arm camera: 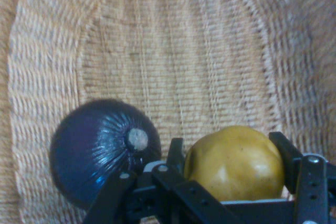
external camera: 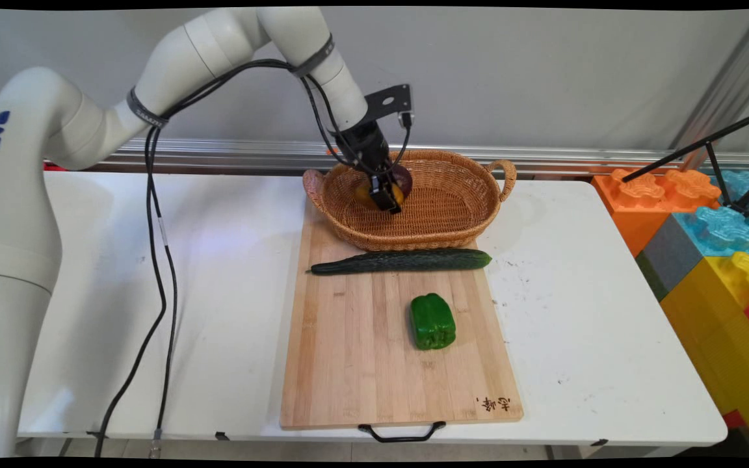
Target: Place the picked object on the cutting board
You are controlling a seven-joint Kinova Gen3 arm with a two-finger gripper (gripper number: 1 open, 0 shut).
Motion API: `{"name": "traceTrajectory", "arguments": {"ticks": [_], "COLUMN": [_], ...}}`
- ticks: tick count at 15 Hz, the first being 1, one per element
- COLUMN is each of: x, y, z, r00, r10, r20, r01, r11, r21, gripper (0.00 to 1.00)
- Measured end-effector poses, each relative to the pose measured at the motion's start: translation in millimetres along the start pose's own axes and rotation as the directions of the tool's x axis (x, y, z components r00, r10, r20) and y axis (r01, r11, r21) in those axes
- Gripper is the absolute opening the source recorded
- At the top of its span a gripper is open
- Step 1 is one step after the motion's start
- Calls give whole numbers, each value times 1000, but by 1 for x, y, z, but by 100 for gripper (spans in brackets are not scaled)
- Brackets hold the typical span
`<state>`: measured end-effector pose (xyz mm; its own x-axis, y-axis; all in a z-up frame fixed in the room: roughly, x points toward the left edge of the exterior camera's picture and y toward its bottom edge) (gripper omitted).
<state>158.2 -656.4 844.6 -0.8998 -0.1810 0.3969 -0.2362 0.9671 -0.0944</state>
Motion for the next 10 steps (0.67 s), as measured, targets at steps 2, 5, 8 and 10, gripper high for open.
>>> {"name": "traceTrajectory", "arguments": {"ticks": [2,5,8,10], "x": [9,19,29,32], "y": [12,31,57,76], "z": [-15,-32,-51,-64], "r00": [1000,999,997,994], "r10": [7,-11,-39,-65], "r20": [-20,-45,-73,-84], "r01": [-7,13,43,70], "r11": [1000,999,998,996], "r21": [23,39,49,51], "gripper": [0,0,0,0]}}
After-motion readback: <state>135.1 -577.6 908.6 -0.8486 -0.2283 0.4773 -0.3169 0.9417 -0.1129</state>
